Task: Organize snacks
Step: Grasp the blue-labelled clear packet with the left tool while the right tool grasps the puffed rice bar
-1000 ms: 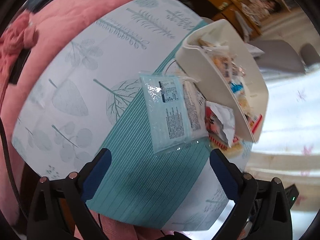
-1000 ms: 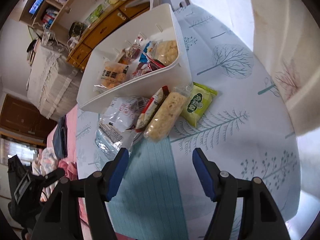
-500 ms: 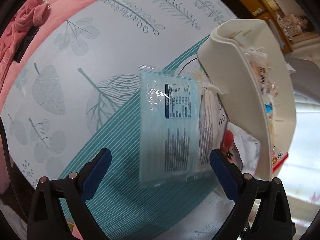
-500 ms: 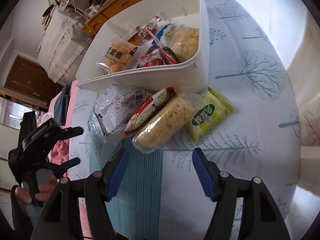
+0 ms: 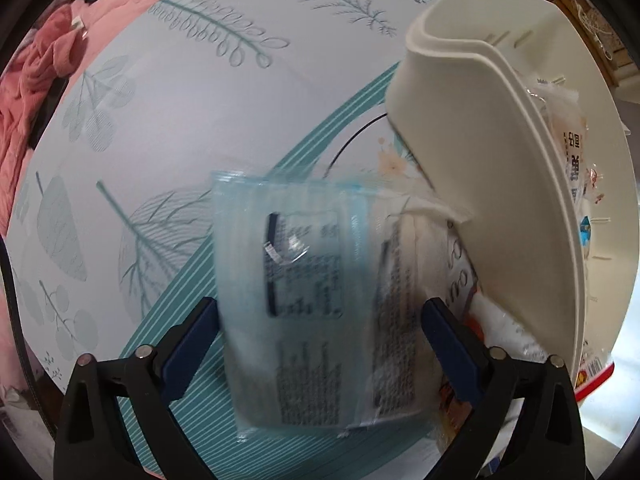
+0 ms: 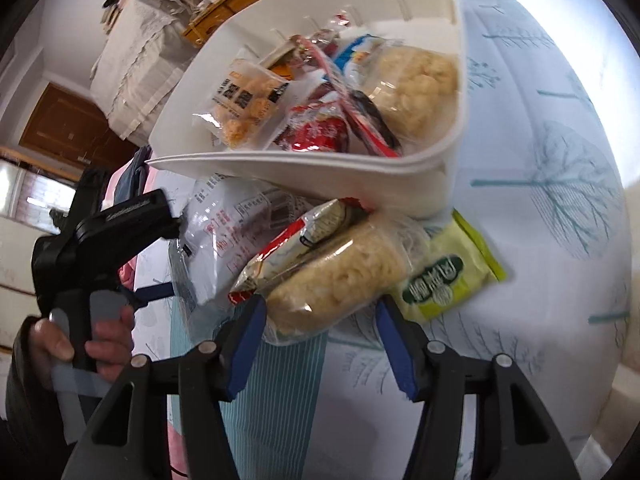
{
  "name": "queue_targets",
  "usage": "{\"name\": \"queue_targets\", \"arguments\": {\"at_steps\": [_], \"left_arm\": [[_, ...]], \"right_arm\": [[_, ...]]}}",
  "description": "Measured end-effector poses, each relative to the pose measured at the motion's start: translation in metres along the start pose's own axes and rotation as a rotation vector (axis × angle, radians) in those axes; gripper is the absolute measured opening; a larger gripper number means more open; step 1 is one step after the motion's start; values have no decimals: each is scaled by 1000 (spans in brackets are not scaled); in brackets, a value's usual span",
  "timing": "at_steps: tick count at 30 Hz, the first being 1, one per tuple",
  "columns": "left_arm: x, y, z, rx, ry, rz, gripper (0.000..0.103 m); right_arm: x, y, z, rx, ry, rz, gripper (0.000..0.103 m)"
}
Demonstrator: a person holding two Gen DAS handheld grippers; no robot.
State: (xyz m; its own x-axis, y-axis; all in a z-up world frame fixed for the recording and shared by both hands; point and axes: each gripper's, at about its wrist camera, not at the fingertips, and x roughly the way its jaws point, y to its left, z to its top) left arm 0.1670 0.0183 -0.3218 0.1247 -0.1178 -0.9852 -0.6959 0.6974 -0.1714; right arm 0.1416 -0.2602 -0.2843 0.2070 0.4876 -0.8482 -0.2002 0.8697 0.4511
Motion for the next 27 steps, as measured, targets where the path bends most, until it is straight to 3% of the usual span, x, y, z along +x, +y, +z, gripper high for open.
{"name": "queue_targets", "arguments": {"at_steps": [13, 27], "left_arm": [[28, -28, 21, -18, -9, 75, 103], [39, -29, 10, -14, -52, 85, 101]], "right_arm": [[6, -1, 8, -18, 10, 36, 57], [1, -20, 12, 112, 41, 89, 57]]}}
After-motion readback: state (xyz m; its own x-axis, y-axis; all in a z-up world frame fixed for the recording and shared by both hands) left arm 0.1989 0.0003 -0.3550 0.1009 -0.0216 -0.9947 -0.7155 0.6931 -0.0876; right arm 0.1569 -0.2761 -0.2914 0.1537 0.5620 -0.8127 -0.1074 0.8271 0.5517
